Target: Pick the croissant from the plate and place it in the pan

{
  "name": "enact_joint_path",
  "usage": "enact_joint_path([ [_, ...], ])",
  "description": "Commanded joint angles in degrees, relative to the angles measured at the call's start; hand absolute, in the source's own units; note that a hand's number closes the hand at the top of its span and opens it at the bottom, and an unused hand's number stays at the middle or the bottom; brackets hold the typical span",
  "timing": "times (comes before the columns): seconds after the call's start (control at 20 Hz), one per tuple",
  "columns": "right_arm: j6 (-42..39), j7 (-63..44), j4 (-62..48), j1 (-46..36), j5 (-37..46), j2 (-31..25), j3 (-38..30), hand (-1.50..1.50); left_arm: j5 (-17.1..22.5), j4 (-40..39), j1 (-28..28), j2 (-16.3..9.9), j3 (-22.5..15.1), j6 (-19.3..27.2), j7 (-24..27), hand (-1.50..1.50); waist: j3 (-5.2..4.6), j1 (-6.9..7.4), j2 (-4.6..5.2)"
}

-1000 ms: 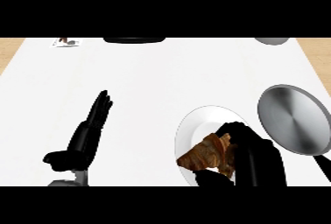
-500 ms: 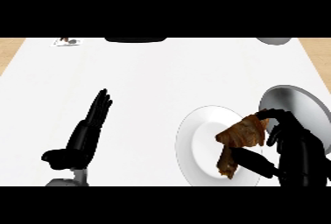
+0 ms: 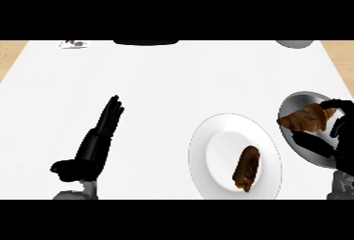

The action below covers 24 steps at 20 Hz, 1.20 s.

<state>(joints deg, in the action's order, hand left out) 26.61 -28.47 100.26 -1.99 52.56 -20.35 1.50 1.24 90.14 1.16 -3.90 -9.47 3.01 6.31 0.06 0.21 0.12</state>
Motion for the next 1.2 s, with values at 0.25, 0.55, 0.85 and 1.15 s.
enact_joint_path([
  [0.25,9.87,20.79,-23.6,-9.76,-16.69,-5.46,-14.43,1.5,-1.23,-3.79,-0.92,0.5,0.21,-0.63,4.73,0.0,0.0,0.19,0.04],
  [0.55,12.28,36.69,-46.45,-20.45,-23.8,-7.65,-20.24,1.5,1.42,-0.22,1.98,-0.96,2.38,-2.8,-0.59,0.0,0.03,0.7,0.13],
  [0.85,-9.08,25.91,-57.49,-23.45,-19.01,-10.79,-12.18,-1.5,-0.53,-2.29,4.12,0.46,1.19,-1.19,0.43,0.0,0.01,2.18,0.8],
  [1.15,-13.3,39.7,-73.35,-33.07,-26.25,-10.23,-18.36,-1.5,-0.04,1.65,0.83,1.15,-0.33,-1.58,-1.46,0.0,0.14,2.06,0.55],
])
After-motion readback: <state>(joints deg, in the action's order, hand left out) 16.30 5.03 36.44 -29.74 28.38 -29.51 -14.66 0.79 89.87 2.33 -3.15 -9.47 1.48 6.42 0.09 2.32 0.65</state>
